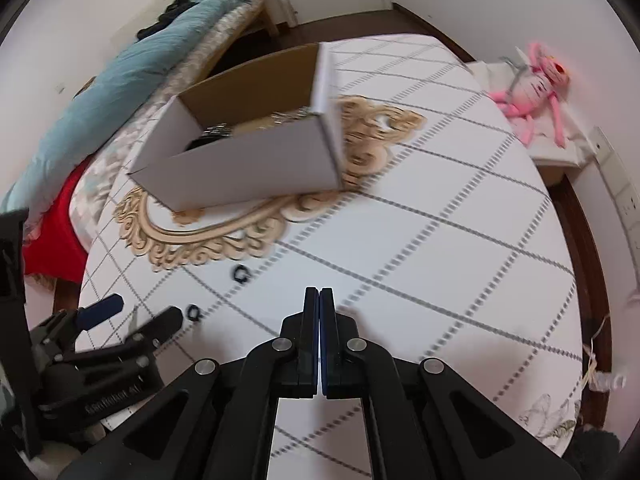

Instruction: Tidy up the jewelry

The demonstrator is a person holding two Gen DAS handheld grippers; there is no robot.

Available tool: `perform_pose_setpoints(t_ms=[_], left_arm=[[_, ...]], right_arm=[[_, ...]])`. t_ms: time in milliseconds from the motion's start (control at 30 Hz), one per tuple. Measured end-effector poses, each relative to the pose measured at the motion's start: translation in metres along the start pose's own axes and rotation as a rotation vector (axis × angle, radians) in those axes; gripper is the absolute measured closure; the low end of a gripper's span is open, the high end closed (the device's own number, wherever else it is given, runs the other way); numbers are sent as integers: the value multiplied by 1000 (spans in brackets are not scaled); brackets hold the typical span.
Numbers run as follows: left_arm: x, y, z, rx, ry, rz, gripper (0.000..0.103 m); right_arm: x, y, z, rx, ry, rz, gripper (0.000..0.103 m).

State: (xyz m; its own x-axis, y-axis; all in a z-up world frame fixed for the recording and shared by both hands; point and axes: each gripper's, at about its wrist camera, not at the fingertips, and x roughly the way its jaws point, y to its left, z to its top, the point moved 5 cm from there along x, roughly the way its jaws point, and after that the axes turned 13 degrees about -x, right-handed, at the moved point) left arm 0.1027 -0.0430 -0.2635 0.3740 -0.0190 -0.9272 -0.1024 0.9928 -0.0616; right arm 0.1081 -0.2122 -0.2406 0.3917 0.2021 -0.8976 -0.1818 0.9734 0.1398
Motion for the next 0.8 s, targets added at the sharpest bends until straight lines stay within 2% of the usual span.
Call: perform_pose_setpoints(t_ms=[33, 100, 133, 200, 367, 467, 633, 800], left_arm=[[0, -5, -2, 12, -6, -2, 21], [0, -13, -4, 34, -13, -24, 54], [0, -15, -2, 38, -15, -32, 63], [-1, -21, -1, 55, -16, -49, 91], [-3, -22, 1, 60, -21, -50, 93], [-7, -7, 9, 35, -32, -51, 93], [-16, 29, 19, -24, -56, -3, 93], [-7, 66, 21, -101, -41, 52, 93]], right_arm=[[-2, -3, -2, 10, -3, -2, 103], [-4, -7, -2, 25, -8, -2, 103], [-5, -7, -1, 27, -13, -5, 103], [-6, -6, 0, 27, -17, -6, 103], [-9, -6, 6, 38, -26, 2, 102], [-10, 0, 11, 44, -35, 41, 100], [-2, 30, 22, -24, -32, 99, 69], [23, 67, 32, -123, -5, 82, 69]])
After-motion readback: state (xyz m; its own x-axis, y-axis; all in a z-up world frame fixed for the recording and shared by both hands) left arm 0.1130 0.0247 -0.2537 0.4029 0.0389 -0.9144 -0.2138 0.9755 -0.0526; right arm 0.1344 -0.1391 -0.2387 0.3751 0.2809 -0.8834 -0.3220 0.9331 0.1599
